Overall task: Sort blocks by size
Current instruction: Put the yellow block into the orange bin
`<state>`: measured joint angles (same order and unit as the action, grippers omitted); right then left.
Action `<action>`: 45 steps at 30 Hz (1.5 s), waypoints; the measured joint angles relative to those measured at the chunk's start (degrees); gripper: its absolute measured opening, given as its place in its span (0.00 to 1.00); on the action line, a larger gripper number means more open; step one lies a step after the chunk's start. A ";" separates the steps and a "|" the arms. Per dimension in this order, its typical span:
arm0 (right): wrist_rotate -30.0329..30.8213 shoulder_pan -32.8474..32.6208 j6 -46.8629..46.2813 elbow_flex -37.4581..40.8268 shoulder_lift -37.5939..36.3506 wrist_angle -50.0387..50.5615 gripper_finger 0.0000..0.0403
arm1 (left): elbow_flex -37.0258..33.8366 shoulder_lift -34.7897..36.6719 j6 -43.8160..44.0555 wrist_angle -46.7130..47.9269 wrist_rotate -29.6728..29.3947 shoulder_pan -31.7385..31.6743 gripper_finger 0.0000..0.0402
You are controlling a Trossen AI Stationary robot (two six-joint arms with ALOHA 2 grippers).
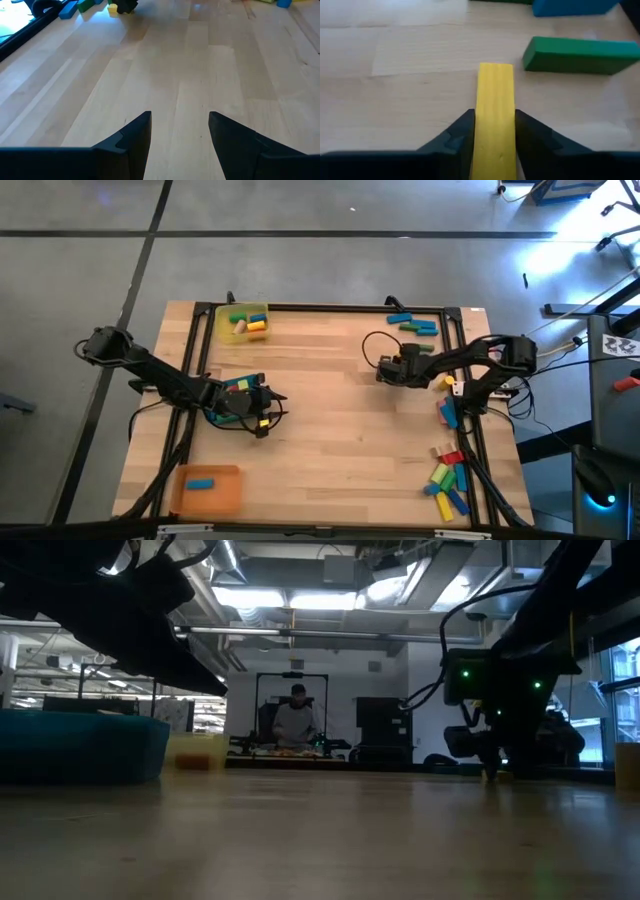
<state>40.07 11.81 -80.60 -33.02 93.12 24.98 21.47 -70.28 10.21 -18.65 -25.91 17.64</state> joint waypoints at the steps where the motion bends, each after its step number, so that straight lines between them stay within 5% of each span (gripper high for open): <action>1: 0.11 -0.41 0.85 0.04 0.00 -0.36 0.27 | 0.00 0.00 0.01 0.00 -0.01 0.01 0.45; 13: -0.41 -11.70 7.28 0.18 0.07 -6.79 0.31 | 0.00 0.00 0.37 0.00 0.04 0.03 0.45; 23: -5.81 -24.00 22.87 0.21 0.26 -24.24 0.27 | 0.02 -0.02 5.88 -1.26 0.68 1.16 0.45; 30: -7.82 -30.43 33.52 0.20 0.28 -38.59 0.28 | 0.07 -0.02 7.63 -5.44 7.51 -0.84 0.51; 37: -8.56 -32.58 43.08 0.15 2.33 -52.36 0.28 | 0.38 -0.31 8.72 -9.09 10.91 -2.24 0.66; 45: -14.63 -32.47 53.90 -4.15 7.10 -62.85 0.27 | 6.37 -8.44 4.72 -10.99 12.93 -1.06 0.67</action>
<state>25.44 -20.67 -26.70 -37.17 100.22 -37.87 27.84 -78.72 14.93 -29.65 -12.98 16.58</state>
